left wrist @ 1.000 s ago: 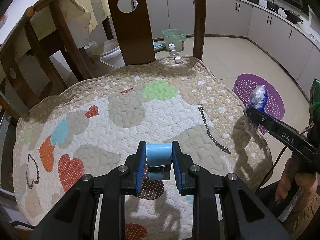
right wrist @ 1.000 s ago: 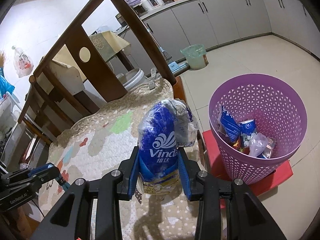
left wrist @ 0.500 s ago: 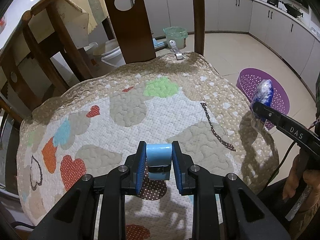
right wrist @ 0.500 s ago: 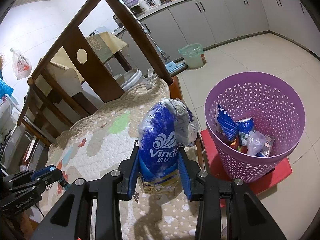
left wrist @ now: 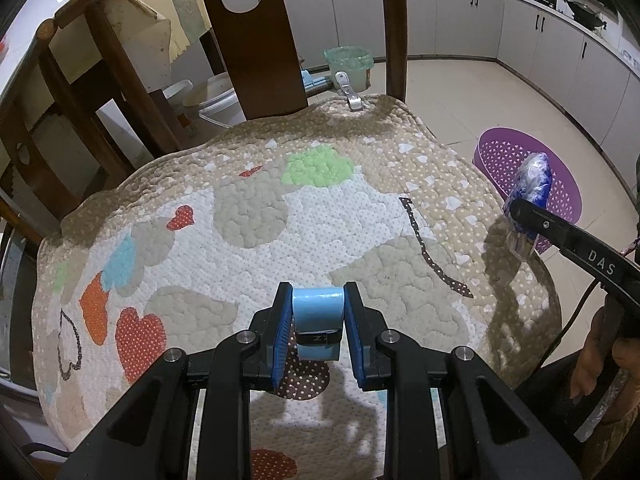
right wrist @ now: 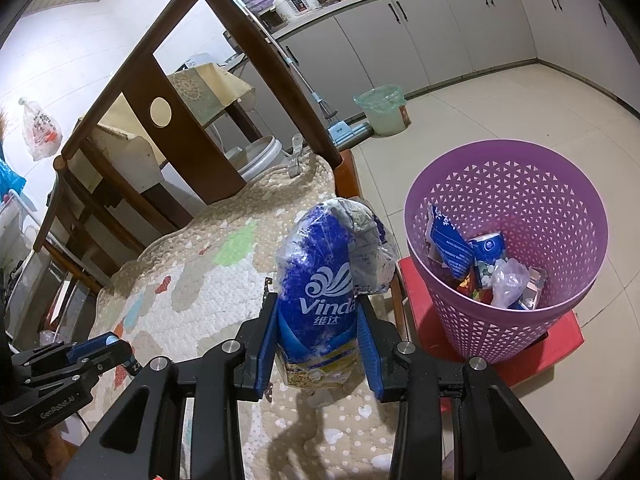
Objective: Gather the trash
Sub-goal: 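Hold the tape roll and Vinda pack above the mat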
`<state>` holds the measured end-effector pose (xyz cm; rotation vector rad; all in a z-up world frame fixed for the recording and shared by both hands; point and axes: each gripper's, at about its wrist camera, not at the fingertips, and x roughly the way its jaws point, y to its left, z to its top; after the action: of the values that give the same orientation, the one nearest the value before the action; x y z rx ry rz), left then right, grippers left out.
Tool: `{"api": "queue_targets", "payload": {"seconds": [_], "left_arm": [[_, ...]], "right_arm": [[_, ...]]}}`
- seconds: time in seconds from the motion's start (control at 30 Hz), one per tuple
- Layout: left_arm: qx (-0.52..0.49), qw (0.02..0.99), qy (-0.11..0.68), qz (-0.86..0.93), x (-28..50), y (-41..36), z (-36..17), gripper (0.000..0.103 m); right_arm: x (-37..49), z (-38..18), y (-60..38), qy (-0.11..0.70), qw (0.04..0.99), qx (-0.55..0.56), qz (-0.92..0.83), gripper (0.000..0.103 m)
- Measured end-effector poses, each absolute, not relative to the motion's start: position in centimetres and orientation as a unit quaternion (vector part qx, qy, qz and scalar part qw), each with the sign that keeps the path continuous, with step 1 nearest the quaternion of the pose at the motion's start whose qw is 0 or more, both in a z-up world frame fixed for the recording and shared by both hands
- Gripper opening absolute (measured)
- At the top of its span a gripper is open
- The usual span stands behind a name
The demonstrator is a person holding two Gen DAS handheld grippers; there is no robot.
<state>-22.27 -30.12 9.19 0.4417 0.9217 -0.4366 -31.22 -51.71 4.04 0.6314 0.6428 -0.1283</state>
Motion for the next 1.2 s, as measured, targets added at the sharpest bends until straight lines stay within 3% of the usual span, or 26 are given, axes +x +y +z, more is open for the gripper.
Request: {"api": "queue_targets", "payload": {"seconds": [1.2], "left_arm": [[0.221, 0.842, 0.444, -0.212, -22.3, -30.9, 8.1, 0.024]], "right_arm": [[-31.5, 3.9, -51.9, 0.311, 0.897, 0.309, -0.064, 0.040]]}}
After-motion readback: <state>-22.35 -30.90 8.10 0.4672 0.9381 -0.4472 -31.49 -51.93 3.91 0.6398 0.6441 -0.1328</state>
